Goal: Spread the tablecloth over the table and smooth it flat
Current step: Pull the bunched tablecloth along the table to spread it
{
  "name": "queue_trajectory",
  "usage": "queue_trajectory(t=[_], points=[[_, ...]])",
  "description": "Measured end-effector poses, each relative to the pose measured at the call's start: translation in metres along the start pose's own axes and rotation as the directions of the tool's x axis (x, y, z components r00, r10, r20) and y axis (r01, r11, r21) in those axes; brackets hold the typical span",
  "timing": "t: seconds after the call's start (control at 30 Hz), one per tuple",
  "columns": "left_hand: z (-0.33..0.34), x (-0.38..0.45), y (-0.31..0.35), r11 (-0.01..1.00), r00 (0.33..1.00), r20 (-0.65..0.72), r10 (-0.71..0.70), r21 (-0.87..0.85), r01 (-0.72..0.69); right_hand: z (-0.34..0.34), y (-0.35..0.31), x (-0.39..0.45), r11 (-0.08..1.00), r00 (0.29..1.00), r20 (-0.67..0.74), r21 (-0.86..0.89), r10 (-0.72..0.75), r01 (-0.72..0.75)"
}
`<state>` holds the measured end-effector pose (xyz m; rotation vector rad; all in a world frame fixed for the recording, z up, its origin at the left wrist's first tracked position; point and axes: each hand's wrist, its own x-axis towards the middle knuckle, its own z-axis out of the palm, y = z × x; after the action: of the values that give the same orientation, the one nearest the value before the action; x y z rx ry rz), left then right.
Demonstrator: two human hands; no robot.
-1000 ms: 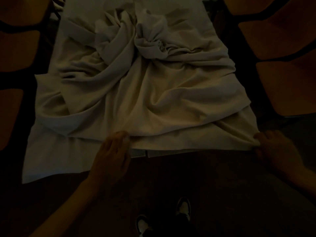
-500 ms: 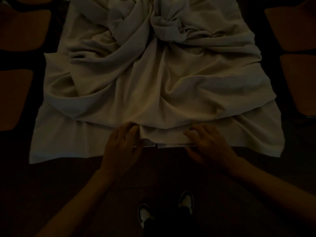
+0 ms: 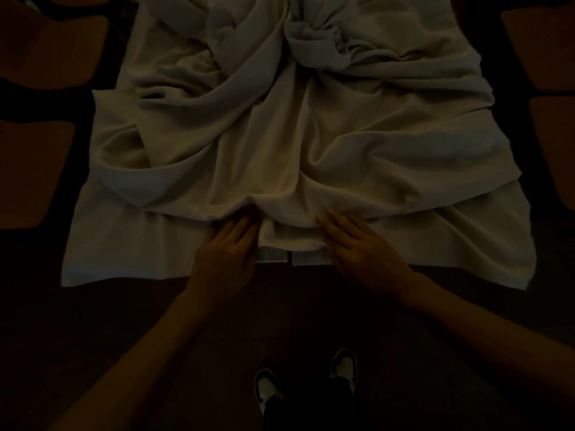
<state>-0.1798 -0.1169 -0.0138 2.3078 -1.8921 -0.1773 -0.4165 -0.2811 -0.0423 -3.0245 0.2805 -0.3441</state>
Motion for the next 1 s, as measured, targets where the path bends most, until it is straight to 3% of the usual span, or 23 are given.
queue_trajectory(t=[0.1,0.3,0.47,0.7,0.9,1.0], points=[[0.001,-0.008,0.008,0.999,0.997,0.06,-0.038,-0.006,0.039,-0.008,-0.002,-0.004,0.998,0.999,-0.038,0.044,-0.032,0.033],[0.009,-0.011,0.026,0.991,0.991,0.026,-0.135,-0.008,0.135,-0.026,-0.019,-0.014,0.994,0.995,-0.093,0.099,-0.031,0.04],[0.009,-0.016,0.027,0.983,0.982,0.035,-0.184,0.005,0.184,-0.026,-0.033,-0.034,0.994,0.999,-0.041,0.106,-0.034,0.038],[0.009,-0.062,0.027,0.992,0.99,0.111,-0.09,0.095,0.08,-0.035,-0.072,-0.057,0.996,0.999,-0.051,0.094,-0.005,0.009],[0.005,-0.055,0.038,0.998,0.998,-0.034,-0.054,0.029,0.055,-0.033,-0.096,-0.079,0.997,0.998,-0.069,0.081,-0.01,0.016],[0.006,-0.074,0.044,0.998,0.998,-0.047,0.05,0.05,-0.048,-0.034,-0.1,-0.094,0.999,0.996,-0.091,0.047,-0.01,0.015]])
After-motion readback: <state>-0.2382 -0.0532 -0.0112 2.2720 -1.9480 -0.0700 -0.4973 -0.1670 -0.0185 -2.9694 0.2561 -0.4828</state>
